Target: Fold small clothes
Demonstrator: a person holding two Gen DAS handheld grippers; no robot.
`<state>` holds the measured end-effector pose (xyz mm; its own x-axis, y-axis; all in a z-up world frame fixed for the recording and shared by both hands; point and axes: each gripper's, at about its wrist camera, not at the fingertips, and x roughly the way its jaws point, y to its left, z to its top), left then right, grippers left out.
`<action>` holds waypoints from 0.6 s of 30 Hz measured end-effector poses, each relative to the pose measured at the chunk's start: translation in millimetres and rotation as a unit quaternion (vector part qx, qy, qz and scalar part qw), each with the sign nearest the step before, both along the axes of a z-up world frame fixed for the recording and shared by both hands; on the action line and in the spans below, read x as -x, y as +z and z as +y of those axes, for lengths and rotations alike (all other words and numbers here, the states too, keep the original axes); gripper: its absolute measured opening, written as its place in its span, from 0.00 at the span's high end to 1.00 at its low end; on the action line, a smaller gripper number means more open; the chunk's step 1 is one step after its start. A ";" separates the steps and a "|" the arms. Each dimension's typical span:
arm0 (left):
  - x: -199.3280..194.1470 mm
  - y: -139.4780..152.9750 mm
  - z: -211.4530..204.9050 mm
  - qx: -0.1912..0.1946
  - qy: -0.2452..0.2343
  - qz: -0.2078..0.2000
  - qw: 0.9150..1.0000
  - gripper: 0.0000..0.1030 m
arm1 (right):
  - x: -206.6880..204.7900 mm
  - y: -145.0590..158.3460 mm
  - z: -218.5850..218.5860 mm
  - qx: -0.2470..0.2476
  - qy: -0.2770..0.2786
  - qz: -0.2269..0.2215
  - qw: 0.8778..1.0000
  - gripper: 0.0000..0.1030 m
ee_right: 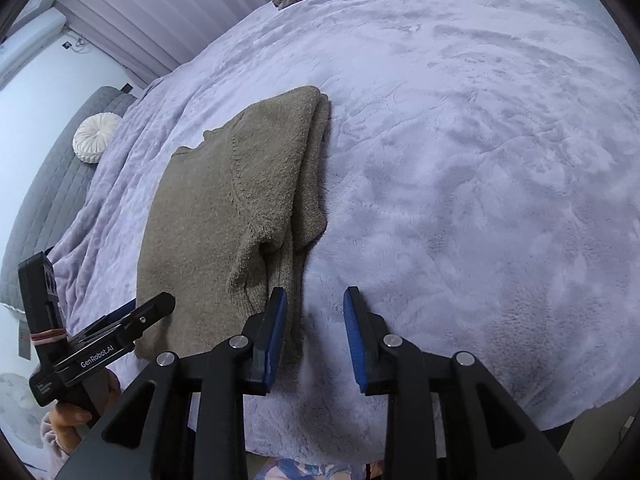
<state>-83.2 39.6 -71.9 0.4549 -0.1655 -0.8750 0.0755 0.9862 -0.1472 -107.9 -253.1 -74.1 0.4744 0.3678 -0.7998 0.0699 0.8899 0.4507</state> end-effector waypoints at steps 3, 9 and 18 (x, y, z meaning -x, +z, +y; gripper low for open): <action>1.2 10.9 2.2 -0.019 0.008 -0.007 1.000 0.17 | -2.1 14.8 -2.0 0.016 -0.005 -0.008 1.000 0.43; -2.0 37.7 10.6 -0.011 0.031 -0.028 0.999 0.07 | -16.2 50.7 6.8 0.038 -0.005 -0.029 0.999 0.23; -5.5 73.1 3.6 -0.036 0.041 -0.069 0.996 0.00 | -33.6 80.5 53.8 0.147 0.012 -0.049 0.988 0.15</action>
<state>-77.7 43.2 1.2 0.5818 -0.0618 -0.8110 0.0083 0.9975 -0.0700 -74.3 -199.3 6.4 0.5482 0.1386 -0.8248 0.0157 0.9843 0.1758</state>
